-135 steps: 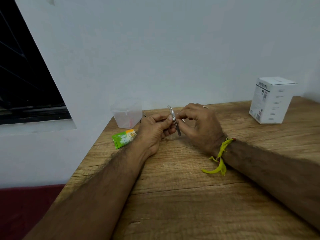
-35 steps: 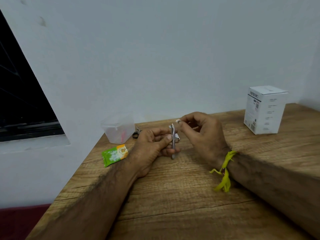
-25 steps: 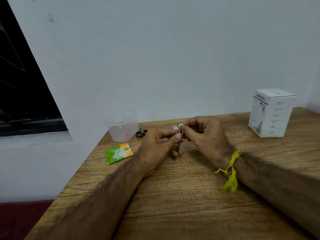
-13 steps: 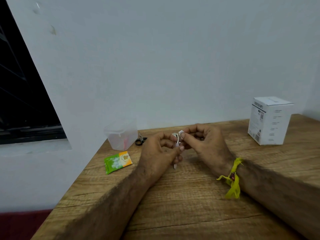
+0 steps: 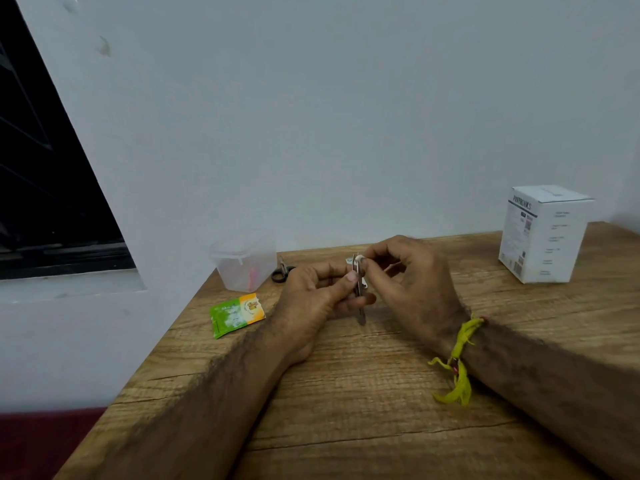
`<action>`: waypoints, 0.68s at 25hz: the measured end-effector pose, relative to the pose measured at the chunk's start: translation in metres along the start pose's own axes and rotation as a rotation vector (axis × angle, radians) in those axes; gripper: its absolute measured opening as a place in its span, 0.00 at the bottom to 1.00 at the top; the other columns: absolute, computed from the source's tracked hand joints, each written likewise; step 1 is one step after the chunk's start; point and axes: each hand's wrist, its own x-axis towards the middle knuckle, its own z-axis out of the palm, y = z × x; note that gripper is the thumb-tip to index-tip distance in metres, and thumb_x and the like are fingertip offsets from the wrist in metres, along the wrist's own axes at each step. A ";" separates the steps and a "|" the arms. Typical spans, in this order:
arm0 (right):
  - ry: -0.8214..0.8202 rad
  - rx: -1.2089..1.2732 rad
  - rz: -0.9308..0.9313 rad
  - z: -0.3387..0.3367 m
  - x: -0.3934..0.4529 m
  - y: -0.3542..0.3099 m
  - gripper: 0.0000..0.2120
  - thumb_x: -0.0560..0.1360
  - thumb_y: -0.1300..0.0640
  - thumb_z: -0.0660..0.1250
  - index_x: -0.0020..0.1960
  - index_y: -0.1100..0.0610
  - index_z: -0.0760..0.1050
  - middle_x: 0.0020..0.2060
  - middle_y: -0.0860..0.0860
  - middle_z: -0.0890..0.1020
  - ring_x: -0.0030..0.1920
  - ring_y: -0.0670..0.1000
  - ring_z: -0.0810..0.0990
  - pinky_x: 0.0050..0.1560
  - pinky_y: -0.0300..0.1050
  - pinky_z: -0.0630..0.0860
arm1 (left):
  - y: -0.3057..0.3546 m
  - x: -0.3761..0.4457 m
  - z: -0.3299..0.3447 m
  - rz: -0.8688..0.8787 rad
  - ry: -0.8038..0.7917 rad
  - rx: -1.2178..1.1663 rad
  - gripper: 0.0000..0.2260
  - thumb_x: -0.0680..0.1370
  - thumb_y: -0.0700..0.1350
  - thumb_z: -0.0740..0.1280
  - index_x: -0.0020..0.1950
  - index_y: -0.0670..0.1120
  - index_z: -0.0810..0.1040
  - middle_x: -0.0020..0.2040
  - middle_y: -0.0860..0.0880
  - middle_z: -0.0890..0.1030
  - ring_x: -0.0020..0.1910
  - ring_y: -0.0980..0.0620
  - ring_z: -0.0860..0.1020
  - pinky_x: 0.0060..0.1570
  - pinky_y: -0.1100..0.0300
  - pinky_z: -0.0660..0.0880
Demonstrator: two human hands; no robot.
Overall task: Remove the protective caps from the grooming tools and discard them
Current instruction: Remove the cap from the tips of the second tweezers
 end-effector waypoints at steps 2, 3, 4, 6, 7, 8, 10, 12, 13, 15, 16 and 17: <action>-0.001 -0.012 -0.032 0.001 0.000 0.001 0.01 0.74 0.62 0.73 0.45 0.58 0.82 0.39 0.47 0.83 0.40 0.45 0.81 0.40 0.48 0.80 | 0.001 -0.001 0.000 -0.011 -0.005 -0.018 0.10 0.78 0.35 0.68 0.58 0.35 0.81 0.53 0.34 0.84 0.51 0.37 0.85 0.44 0.60 0.83; 0.004 -0.013 -0.042 0.001 0.000 0.001 0.01 0.74 0.62 0.73 0.45 0.58 0.82 0.39 0.47 0.83 0.40 0.45 0.81 0.39 0.48 0.80 | 0.001 -0.001 0.000 -0.018 0.000 -0.029 0.10 0.78 0.34 0.69 0.59 0.34 0.81 0.53 0.33 0.84 0.50 0.36 0.85 0.43 0.60 0.83; 0.011 -0.014 -0.048 0.001 0.000 0.002 0.01 0.74 0.63 0.73 0.44 0.58 0.82 0.39 0.47 0.83 0.40 0.45 0.81 0.39 0.48 0.80 | 0.001 -0.001 -0.001 -0.024 0.008 -0.039 0.10 0.78 0.33 0.69 0.59 0.34 0.81 0.53 0.32 0.83 0.50 0.36 0.85 0.43 0.60 0.83; 0.041 -0.022 -0.048 0.002 0.001 0.002 0.02 0.74 0.64 0.73 0.44 0.58 0.82 0.39 0.47 0.83 0.40 0.45 0.81 0.39 0.47 0.80 | 0.001 -0.001 -0.002 -0.036 0.019 -0.055 0.10 0.77 0.32 0.69 0.58 0.34 0.81 0.53 0.32 0.83 0.49 0.35 0.85 0.43 0.59 0.83; 0.066 -0.028 -0.044 0.002 0.001 0.002 0.03 0.74 0.65 0.73 0.44 0.58 0.82 0.39 0.48 0.83 0.40 0.45 0.81 0.39 0.46 0.80 | 0.000 0.000 -0.004 -0.043 0.019 -0.061 0.10 0.77 0.31 0.68 0.58 0.34 0.81 0.53 0.32 0.83 0.49 0.35 0.85 0.43 0.59 0.84; 0.089 -0.032 -0.041 0.002 0.001 0.002 0.03 0.74 0.65 0.73 0.44 0.58 0.82 0.38 0.48 0.83 0.40 0.45 0.81 0.39 0.46 0.79 | 0.000 0.001 -0.005 -0.049 0.015 -0.062 0.10 0.77 0.32 0.68 0.58 0.34 0.81 0.53 0.32 0.83 0.49 0.36 0.85 0.44 0.59 0.84; 0.094 -0.029 -0.050 0.002 0.001 0.001 0.03 0.74 0.65 0.73 0.44 0.59 0.82 0.38 0.48 0.83 0.40 0.45 0.81 0.39 0.45 0.79 | 0.000 0.002 -0.005 -0.058 0.000 -0.037 0.10 0.78 0.33 0.68 0.58 0.34 0.81 0.52 0.33 0.84 0.49 0.37 0.85 0.46 0.57 0.84; 0.043 -0.036 -0.081 0.003 0.001 0.001 0.02 0.74 0.64 0.72 0.45 0.59 0.82 0.39 0.48 0.83 0.41 0.45 0.81 0.40 0.46 0.80 | 0.000 0.001 -0.004 -0.054 -0.005 0.010 0.09 0.78 0.34 0.69 0.57 0.34 0.81 0.49 0.36 0.85 0.46 0.41 0.86 0.44 0.58 0.84; 0.014 -0.053 -0.101 0.004 0.000 0.001 0.02 0.75 0.64 0.72 0.46 0.59 0.82 0.39 0.48 0.83 0.41 0.46 0.82 0.41 0.47 0.80 | 0.001 0.001 -0.003 -0.049 0.005 0.032 0.09 0.78 0.34 0.69 0.57 0.35 0.82 0.48 0.37 0.86 0.43 0.45 0.86 0.41 0.59 0.84; -0.034 -0.097 -0.133 0.005 -0.001 0.002 0.02 0.75 0.64 0.72 0.46 0.59 0.82 0.40 0.48 0.82 0.42 0.47 0.81 0.41 0.49 0.80 | 0.001 0.000 -0.002 -0.039 0.023 0.060 0.08 0.77 0.34 0.70 0.55 0.35 0.82 0.46 0.38 0.86 0.39 0.49 0.85 0.37 0.61 0.82; -0.050 -0.116 -0.141 0.005 -0.001 0.002 0.02 0.75 0.63 0.72 0.46 0.58 0.82 0.40 0.48 0.82 0.42 0.47 0.81 0.42 0.49 0.80 | 0.000 0.001 -0.002 -0.035 0.023 0.068 0.08 0.77 0.35 0.70 0.55 0.35 0.83 0.46 0.37 0.86 0.39 0.48 0.85 0.36 0.62 0.82; -0.057 -0.129 -0.145 0.004 0.000 0.003 0.02 0.75 0.63 0.72 0.46 0.58 0.81 0.40 0.48 0.82 0.42 0.47 0.81 0.42 0.48 0.80 | -0.001 0.001 -0.002 -0.030 0.022 0.075 0.08 0.77 0.35 0.71 0.55 0.35 0.83 0.46 0.37 0.86 0.39 0.47 0.85 0.36 0.62 0.82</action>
